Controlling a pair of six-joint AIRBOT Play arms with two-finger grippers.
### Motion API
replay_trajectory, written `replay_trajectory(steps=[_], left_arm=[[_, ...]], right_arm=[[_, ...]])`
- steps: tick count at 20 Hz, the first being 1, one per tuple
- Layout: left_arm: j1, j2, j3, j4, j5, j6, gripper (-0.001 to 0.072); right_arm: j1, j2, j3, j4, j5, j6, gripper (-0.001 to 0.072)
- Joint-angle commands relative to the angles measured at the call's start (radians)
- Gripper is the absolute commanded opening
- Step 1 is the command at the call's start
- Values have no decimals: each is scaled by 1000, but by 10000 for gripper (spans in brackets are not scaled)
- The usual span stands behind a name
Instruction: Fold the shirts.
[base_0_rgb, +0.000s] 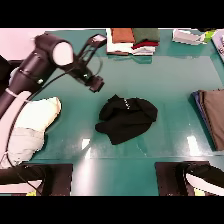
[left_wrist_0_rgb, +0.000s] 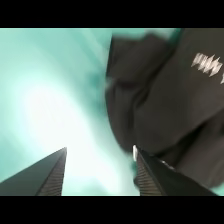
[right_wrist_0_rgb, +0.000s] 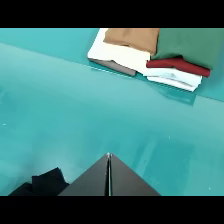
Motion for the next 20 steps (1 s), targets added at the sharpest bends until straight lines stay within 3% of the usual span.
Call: replay_trajectory(steps=[1, 7, 14, 19, 20], left_arm=[[84, 98, -231, -96, 0, -3, 500], [36, 141, -539, -323, 161, 76, 501], [-76, 127, -669, -330, 327, 119, 502], [-76, 53, -676, -341, 406, 119, 498], [-76, 41, -676, -340, 406, 119, 457]], right_arm=[[1, -1, 0, 0, 8, 0, 21], [1, -37, -2, 1, 26, 0, 21], [2, -117, -4, 10, 76, 0, 21], [2, -141, -4, 48, 80, 0, 21], [2, -145, -4, 62, 80, 0, 22]])
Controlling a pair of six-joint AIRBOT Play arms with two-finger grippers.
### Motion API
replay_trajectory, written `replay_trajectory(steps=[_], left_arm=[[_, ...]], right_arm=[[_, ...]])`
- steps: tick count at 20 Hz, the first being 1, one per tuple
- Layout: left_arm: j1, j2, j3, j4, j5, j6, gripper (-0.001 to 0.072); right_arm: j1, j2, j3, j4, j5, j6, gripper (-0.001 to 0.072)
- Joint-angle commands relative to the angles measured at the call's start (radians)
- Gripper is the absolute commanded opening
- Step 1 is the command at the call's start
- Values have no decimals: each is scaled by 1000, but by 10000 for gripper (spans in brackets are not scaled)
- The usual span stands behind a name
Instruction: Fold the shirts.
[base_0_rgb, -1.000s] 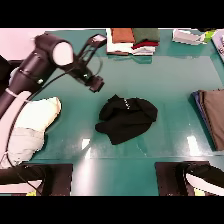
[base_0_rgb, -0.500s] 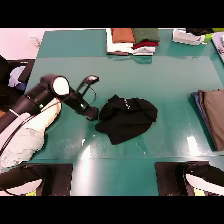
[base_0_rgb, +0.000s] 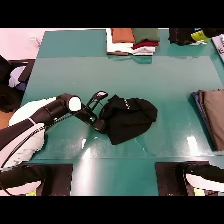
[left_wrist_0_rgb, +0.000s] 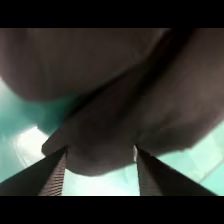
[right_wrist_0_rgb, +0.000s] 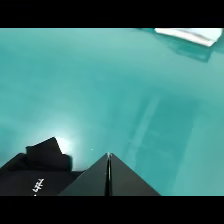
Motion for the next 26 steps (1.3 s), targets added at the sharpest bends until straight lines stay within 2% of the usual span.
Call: replay_trajectory(steps=[1, 2, 4, 7, 9, 10, 12, 13, 17, 23, 25, 26], left_arm=[[-2, -39, -8, -5, 41, 5, 223], [0, -38, -2, 15, 41, 5, 33], [40, -25, 36, 65, -10, -13, 22], [182, 72, 76, 96, -29, -23, 22], [272, 142, 93, 99, -33, -22, 22], [312, 174, 98, 103, -39, -21, 22], [369, 224, 98, 132, -52, -21, 22], [388, 236, 99, 149, -69, -21, 22], [410, 243, 99, 174, -157, -21, 22], [410, 243, 99, 173, -159, -22, 22], [410, 243, 99, 173, -159, -22, 22], [410, 243, 99, 173, -160, -22, 22]], right_arm=[[0, -17, -1, 35, 7, 0, 22], [0, -19, -2, 36, 15, 0, 22], [0, -16, -23, 36, 40, 0, 22], [0, 18, -163, 57, 77, -1, 22], [-1, 35, -286, 159, 58, -13, 23], [0, 34, -340, 207, 44, -34, 48], [3, 13, -443, 316, -6, -58, 495], [3, -9, -474, 359, -25, -58, 534], [15, -110, -533, 575, -116, -116, 534], [128, -224, -533, 573, -208, -137, 528], [154, -255, -533, 565, -230, -145, 517], [169, -265, -533, 534, -249, -145, 486]])
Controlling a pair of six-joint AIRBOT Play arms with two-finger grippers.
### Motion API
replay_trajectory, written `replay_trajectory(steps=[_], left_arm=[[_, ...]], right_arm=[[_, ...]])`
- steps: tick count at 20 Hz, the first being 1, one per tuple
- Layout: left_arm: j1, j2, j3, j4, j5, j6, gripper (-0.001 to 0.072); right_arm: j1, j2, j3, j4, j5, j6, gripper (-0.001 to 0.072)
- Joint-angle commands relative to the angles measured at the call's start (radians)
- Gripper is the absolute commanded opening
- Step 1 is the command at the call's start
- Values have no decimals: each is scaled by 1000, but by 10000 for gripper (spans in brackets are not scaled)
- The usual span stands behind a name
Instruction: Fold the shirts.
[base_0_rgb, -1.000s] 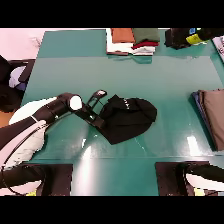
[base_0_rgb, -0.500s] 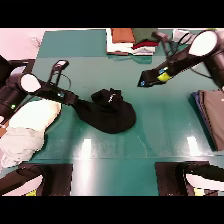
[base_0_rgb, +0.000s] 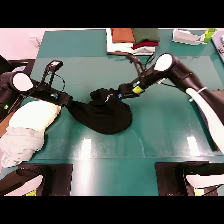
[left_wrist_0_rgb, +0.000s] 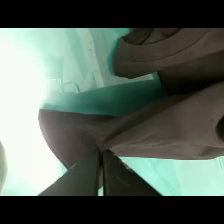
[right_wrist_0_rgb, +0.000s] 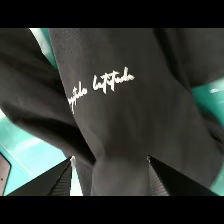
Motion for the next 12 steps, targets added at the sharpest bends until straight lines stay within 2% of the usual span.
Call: replay_trajectory(steps=[1, 2, 3, 5, 6, 9, 12], left_arm=[[2, 2, 1, 2, -5, 0, 22], [2, 2, 1, 2, -5, 0, 22], [2, 2, 1, 2, -5, 0, 22], [2, 2, 1, 2, -6, 0, 22], [2, 2, 1, 2, -5, -2, 22], [2, 42, 56, 64, -9, -53, 21], [2, 132, 244, 124, -17, -75, 21]], right_arm=[[55, -49, -3, -61, -65, -10, 444], [69, -56, -3, -99, -79, -10, 435], [79, -60, -3, -124, -89, -10, 389], [93, -59, -3, -160, -127, -10, 76], [94, -51, -3, -180, -153, -5, 20], [79, 31, 51, -313, -172, 65, 20], [19, 186, 194, -445, -121, 88, 20]])
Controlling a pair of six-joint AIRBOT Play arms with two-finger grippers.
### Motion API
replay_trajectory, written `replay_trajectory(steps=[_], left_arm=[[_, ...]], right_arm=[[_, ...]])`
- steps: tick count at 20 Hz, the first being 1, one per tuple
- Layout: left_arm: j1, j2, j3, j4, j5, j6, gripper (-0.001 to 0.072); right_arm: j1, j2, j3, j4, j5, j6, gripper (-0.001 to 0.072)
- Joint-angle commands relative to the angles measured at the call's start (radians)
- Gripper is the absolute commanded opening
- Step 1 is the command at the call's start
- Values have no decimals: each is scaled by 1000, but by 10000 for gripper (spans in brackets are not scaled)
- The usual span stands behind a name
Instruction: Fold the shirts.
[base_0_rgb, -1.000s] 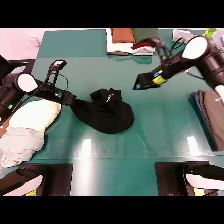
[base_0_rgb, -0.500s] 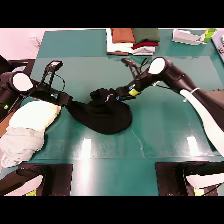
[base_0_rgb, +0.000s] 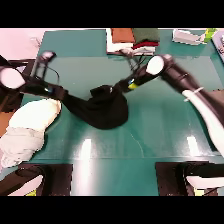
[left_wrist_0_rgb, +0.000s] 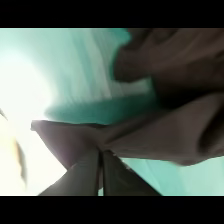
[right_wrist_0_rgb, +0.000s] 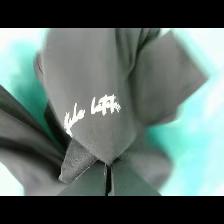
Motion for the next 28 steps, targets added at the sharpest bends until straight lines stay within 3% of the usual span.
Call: replay_trajectory(steps=[1, 6, 9, 14, 19, 23, 28], left_arm=[[0, 94, 199, 53, -3, -28, 21], [-1, 176, 558, 21, -16, -35, 21], [0, 177, 637, 2, -7, -33, 21], [0, 111, 515, -1, -80, -34, 21], [0, -27, 177, -19, -111, -31, 22], [0, -161, -3, -18, 72, 50, 22], [0, -255, 1, -10, 386, 54, 22]], right_arm=[[-64, 167, 149, -151, 44, 40, 19], [-162, 401, 312, -151, 125, 40, 19], [-189, 486, 332, -150, 138, 58, 18], [-192, 468, 285, -146, 320, 111, 18], [-83, 412, -84, -146, 352, 122, 18], [-35, 317, -322, -146, 167, 122, 20], [-103, 188, -292, -141, 10, 123, 21]])
